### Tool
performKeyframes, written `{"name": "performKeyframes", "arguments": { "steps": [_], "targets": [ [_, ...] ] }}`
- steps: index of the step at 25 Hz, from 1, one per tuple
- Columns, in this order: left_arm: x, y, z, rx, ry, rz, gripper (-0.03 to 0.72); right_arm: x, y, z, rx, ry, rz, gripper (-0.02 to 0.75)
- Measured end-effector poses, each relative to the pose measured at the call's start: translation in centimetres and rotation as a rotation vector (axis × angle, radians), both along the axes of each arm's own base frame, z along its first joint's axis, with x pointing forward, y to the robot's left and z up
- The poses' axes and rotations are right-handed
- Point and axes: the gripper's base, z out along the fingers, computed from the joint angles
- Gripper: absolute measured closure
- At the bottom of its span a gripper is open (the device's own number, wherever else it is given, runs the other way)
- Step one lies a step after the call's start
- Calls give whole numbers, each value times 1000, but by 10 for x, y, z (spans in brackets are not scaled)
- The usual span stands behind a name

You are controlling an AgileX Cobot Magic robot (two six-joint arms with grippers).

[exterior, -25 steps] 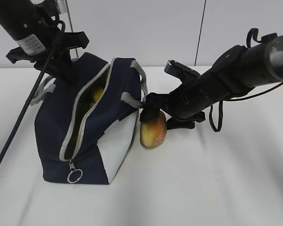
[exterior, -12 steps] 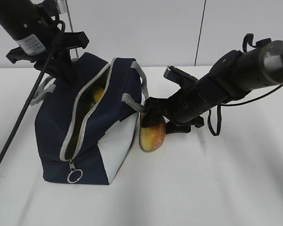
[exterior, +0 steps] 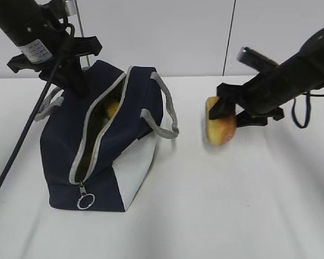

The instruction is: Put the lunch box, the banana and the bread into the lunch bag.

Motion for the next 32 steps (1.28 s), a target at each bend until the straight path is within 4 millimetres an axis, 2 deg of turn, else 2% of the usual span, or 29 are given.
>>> {"name": "performKeyframes", "arguments": {
  "steps": [4,6,8,12,15,20,26,32],
  "targets": [
    [0,0,0,0,0,0,689,-1,-38,23,2,-31,-77,261],
    [0,0,0,0,0,0,689,-4,-43,36,16,-52,-88,261],
    [0,0,0,-2,1,0,689,-8,-39,51,79,-56,-90,261],
    [0,-1,0,-12,5,1,689,-13,-10,77,325,-55,-11,261],
    [-1,-3,1,-40,14,3,689,-17,19,91,496,-73,67,261],
    [-1,-9,4,-111,12,-10,689,-26,58,100,618,-64,121,262],
    [-1,-13,6,-162,7,-18,689,-33,89,97,618,-53,150,263],
    [-1,-14,6,-167,4,-24,689,-33,113,67,583,15,169,264]
  ]
}}
